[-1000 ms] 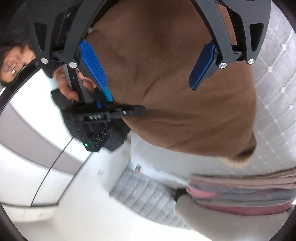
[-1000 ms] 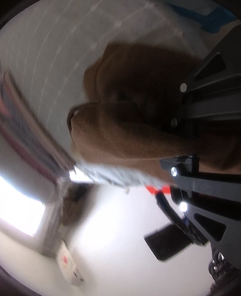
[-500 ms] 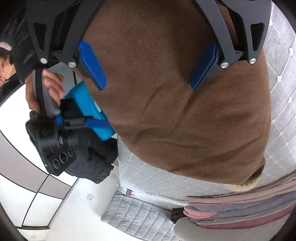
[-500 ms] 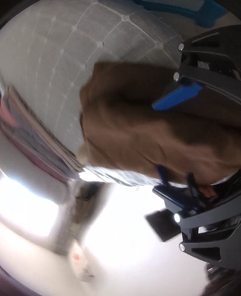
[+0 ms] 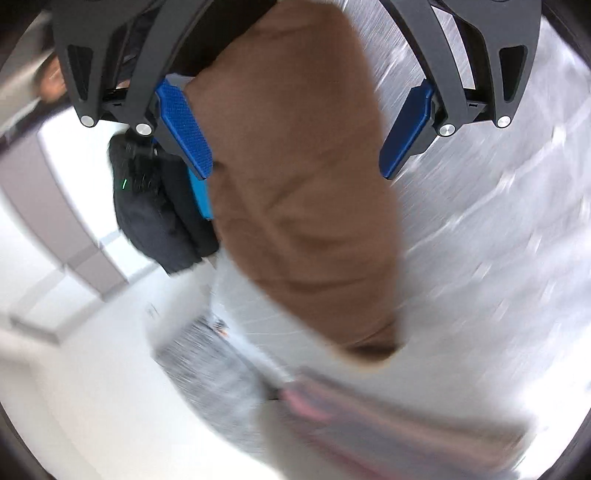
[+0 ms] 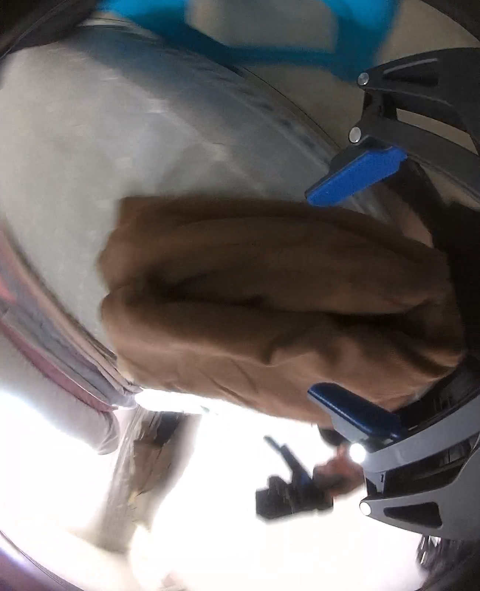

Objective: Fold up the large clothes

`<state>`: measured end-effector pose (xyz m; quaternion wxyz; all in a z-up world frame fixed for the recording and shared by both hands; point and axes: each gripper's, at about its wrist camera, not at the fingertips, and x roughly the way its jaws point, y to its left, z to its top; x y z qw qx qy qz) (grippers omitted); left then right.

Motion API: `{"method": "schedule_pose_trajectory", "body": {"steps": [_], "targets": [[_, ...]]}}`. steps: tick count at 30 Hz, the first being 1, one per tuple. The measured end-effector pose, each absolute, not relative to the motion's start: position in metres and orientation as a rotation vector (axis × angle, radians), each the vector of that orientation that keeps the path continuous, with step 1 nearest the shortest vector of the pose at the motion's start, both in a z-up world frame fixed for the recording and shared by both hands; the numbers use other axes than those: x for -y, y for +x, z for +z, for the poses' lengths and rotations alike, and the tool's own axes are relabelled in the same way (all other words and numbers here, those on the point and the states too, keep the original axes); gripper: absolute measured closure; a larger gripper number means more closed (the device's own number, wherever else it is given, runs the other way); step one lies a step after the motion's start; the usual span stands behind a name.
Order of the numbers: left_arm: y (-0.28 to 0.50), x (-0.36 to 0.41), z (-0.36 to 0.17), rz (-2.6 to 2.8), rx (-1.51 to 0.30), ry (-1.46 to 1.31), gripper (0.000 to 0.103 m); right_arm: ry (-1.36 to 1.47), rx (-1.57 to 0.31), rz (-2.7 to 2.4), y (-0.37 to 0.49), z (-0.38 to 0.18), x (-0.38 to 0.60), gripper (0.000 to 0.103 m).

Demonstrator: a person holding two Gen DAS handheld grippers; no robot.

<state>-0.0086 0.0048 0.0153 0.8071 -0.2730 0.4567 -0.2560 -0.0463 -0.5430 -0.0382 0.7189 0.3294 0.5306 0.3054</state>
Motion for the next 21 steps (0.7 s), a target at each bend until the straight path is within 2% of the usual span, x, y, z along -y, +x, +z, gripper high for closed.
{"method": "schedule_pose_trajectory", "body": {"steps": [4,10,21], "targets": [[-0.009,-0.027,-0.026,-0.549,-1.070,-0.744,0.015,0.849,-1.230,0.731,-0.048,-0.070,0.549,0.010],[-0.010,-0.003,-0.065,-0.606,-1.170,-0.828,0.015,0.924,-1.238,0.789,-0.049,-0.084,0.553,0.008],[0.005,0.039,-0.088,-0.624,-1.243,-0.855,0.014,0.860,-1.258,0.873,-0.040,-0.084,0.525,0.007]]}}
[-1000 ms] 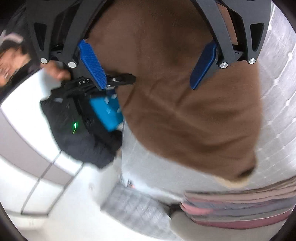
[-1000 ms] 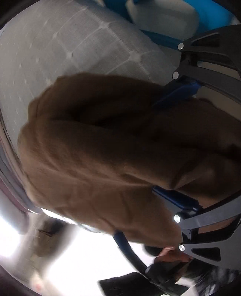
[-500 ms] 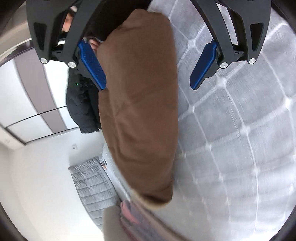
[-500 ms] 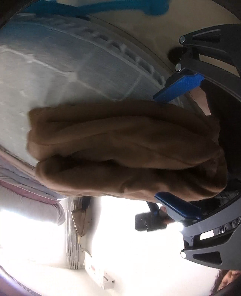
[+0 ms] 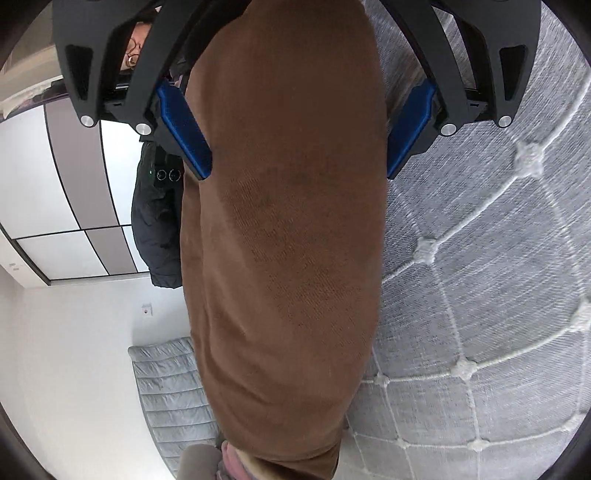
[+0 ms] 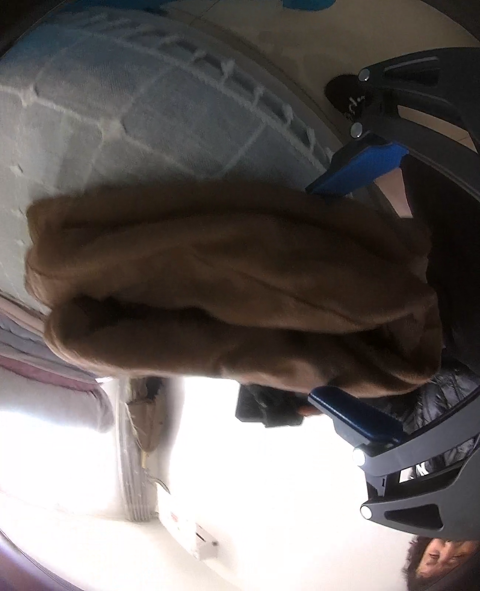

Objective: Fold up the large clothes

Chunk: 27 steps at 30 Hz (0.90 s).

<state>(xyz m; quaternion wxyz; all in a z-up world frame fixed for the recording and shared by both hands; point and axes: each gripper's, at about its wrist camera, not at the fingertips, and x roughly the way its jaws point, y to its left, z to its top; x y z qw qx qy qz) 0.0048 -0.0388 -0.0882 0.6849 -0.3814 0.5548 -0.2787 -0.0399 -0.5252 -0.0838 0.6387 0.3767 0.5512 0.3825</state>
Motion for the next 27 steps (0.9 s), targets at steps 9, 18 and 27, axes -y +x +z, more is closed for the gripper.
{"method": "schedule_pose_trajectory", "body": {"steps": [9,18,27], "targets": [[0.011,0.056,-0.082,-0.636,-1.281,-0.825,0.012,0.773,-1.409,0.840,-0.030,-0.103,0.512,0.007],[0.020,0.073,-0.091,-0.639,-1.334,-0.819,0.010,1.015,-1.338,0.971,-0.029,-0.144,0.513,0.007],[0.010,0.086,-0.065,-0.574,-1.274,-0.672,0.043,0.915,-1.201,0.825,-0.046,-0.096,0.538,0.054]]}}
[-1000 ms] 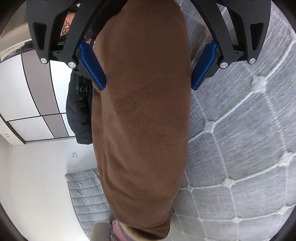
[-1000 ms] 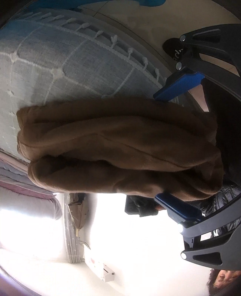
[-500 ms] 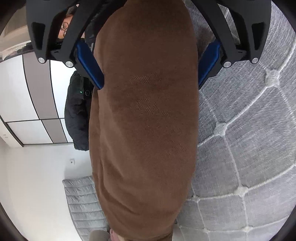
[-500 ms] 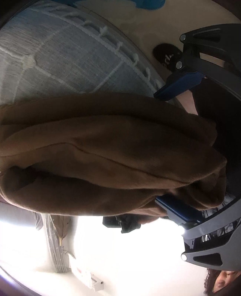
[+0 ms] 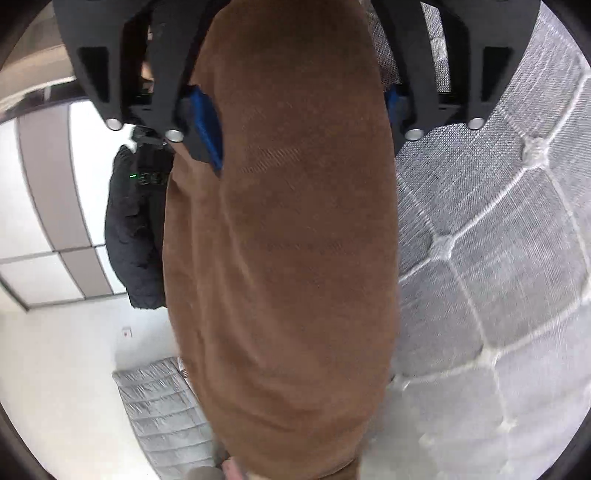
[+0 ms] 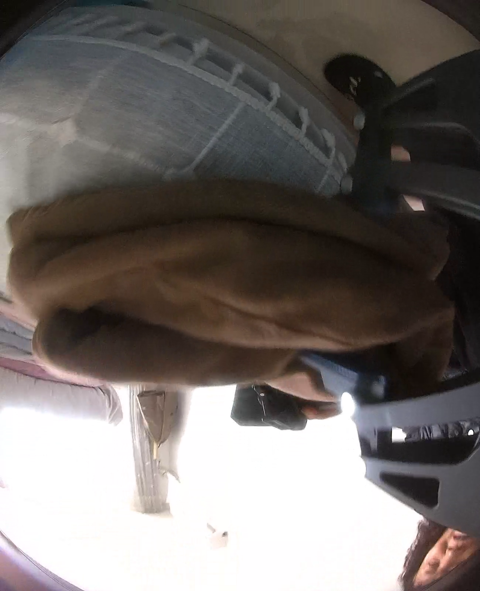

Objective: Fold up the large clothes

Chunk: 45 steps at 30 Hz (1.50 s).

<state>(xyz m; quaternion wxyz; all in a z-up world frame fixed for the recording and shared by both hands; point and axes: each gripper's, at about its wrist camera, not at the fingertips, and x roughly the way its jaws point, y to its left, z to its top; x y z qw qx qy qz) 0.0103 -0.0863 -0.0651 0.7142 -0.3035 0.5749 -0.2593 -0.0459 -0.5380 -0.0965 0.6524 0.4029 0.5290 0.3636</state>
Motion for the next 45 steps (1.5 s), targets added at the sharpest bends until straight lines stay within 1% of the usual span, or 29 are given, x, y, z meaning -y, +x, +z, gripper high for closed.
{"method": "schedule_pose_trajectory", "body": {"steps": [2,5,10,16,24,30,34,36,39,41,42,43,45], "targets": [[0.010,0.088,-0.059,-0.568,-1.256,-0.655,0.047,0.897,-1.181,0.818,-0.047,-0.085,0.539,0.057],[0.010,0.088,-0.050,-0.561,-1.232,-0.626,0.053,0.882,-1.142,0.820,-0.045,-0.070,0.536,0.058],[0.016,0.084,-0.014,-0.575,-1.144,-0.556,0.057,0.877,-1.050,0.861,-0.035,-0.037,0.530,0.058],[0.031,0.064,0.024,-0.582,-1.063,-0.526,0.059,0.855,-0.947,0.909,-0.017,-0.004,0.525,0.058],[0.040,0.031,0.057,-0.518,-0.964,-0.507,0.060,0.852,-0.899,0.972,0.002,0.006,0.486,0.058],[0.042,-0.023,0.098,-0.464,-0.857,-0.484,0.060,0.791,-0.846,1.044,0.035,0.038,0.432,0.058],[0.049,-0.062,0.128,-0.412,-0.776,-0.463,0.060,0.761,-0.808,1.106,0.067,0.058,0.377,0.058],[0.055,-0.094,0.141,-0.364,-0.736,-0.454,0.060,0.756,-0.794,1.129,0.081,0.062,0.349,0.058],[0.068,-0.131,0.143,-0.334,-0.707,-0.433,0.060,0.760,-0.789,1.150,0.105,0.052,0.309,0.058],[0.083,-0.163,0.130,-0.305,-0.706,-0.422,0.060,0.756,-0.809,1.140,0.124,0.029,0.278,0.058],[0.089,-0.175,0.120,-0.291,-0.711,-0.420,0.059,0.769,-0.833,1.128,0.133,0.011,0.265,0.054],[0.093,-0.185,0.108,-0.277,-0.720,-0.422,0.059,0.785,-0.864,1.109,0.142,-0.008,0.252,0.053],[0.110,-0.215,0.062,-0.213,-0.785,-0.434,0.059,0.794,-0.994,1.026,0.159,-0.063,0.223,0.046]]}}
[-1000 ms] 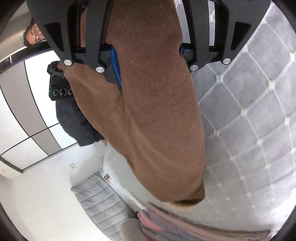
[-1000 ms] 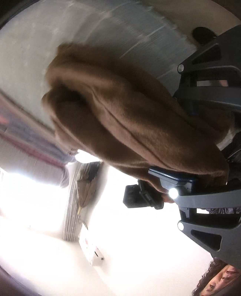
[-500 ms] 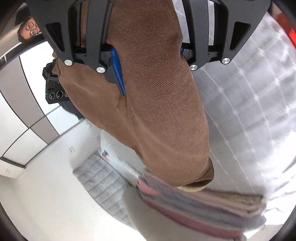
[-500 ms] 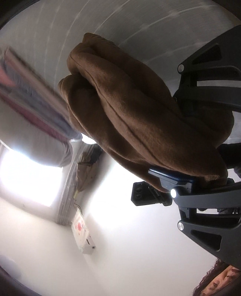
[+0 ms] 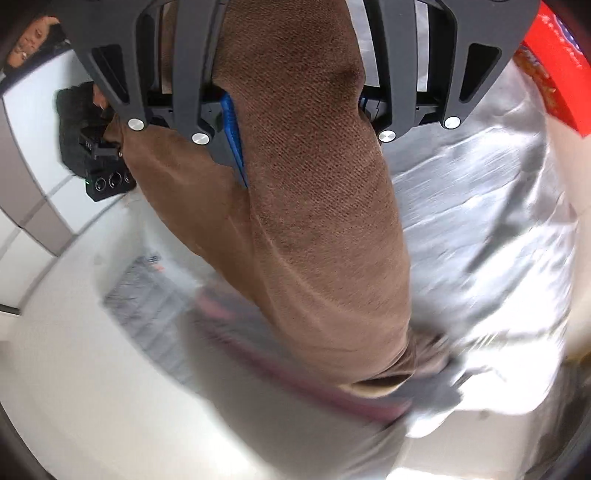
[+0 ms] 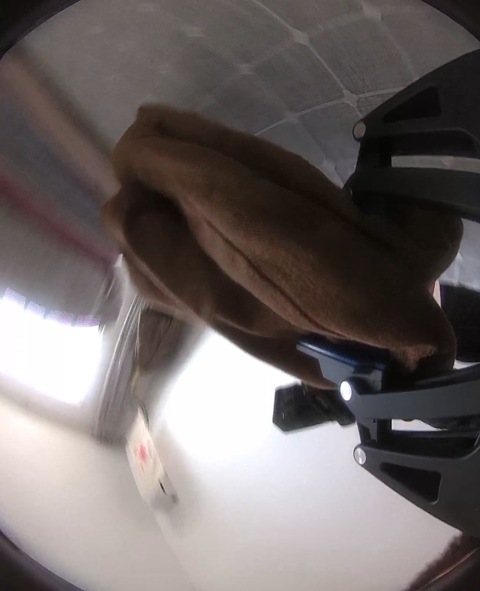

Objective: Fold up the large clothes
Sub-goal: 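Lower the coat bundle onto the bed and open both grippers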

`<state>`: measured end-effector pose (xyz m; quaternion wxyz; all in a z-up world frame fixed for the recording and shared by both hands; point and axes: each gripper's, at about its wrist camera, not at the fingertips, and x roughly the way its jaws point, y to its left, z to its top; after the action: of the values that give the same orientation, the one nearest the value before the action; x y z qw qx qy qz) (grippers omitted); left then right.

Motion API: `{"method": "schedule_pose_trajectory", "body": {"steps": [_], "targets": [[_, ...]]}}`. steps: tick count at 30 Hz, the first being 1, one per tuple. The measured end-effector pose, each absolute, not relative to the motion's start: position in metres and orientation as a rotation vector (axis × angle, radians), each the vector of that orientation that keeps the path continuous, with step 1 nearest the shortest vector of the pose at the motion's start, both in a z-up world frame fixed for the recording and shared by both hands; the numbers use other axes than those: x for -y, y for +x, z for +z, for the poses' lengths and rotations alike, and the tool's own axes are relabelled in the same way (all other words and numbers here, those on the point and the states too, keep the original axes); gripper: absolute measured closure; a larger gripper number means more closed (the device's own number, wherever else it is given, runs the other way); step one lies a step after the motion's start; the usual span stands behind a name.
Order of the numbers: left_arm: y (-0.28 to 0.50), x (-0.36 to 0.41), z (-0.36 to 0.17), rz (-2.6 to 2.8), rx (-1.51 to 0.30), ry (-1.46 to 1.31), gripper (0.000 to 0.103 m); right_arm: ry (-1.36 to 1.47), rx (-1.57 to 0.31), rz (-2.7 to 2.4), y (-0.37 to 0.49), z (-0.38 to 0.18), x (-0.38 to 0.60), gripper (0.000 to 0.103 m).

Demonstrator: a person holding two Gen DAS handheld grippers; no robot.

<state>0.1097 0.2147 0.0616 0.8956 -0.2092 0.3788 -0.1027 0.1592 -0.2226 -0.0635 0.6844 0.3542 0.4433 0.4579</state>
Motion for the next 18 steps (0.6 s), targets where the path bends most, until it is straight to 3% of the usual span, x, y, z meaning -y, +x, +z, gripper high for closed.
{"method": "schedule_pose_trajectory", "body": {"steps": [1,2,5,9,12,18], "targets": [[0.113,-0.222,0.040,-0.181,-0.822,-0.442,0.058,0.786,-1.077,0.982,0.163,-0.089,0.210,0.046],[0.120,-0.235,0.008,-0.126,-0.896,-0.465,0.052,0.777,-1.192,0.932,0.164,-0.124,0.197,0.039],[0.106,-0.267,-0.028,-0.141,-0.875,-0.597,0.039,0.783,-1.134,0.979,0.152,-0.128,0.198,0.033],[0.092,-0.276,-0.005,-0.110,-0.879,-0.538,0.037,0.788,-1.173,0.924,0.138,-0.128,0.218,0.029],[0.067,-0.265,0.012,0.019,-0.836,-0.401,0.026,0.787,-1.176,0.829,0.122,-0.123,0.229,0.022],[0.019,-0.226,0.052,0.219,-0.745,-0.113,0.016,0.500,-0.966,0.594,0.079,-0.065,0.244,0.017]]}}
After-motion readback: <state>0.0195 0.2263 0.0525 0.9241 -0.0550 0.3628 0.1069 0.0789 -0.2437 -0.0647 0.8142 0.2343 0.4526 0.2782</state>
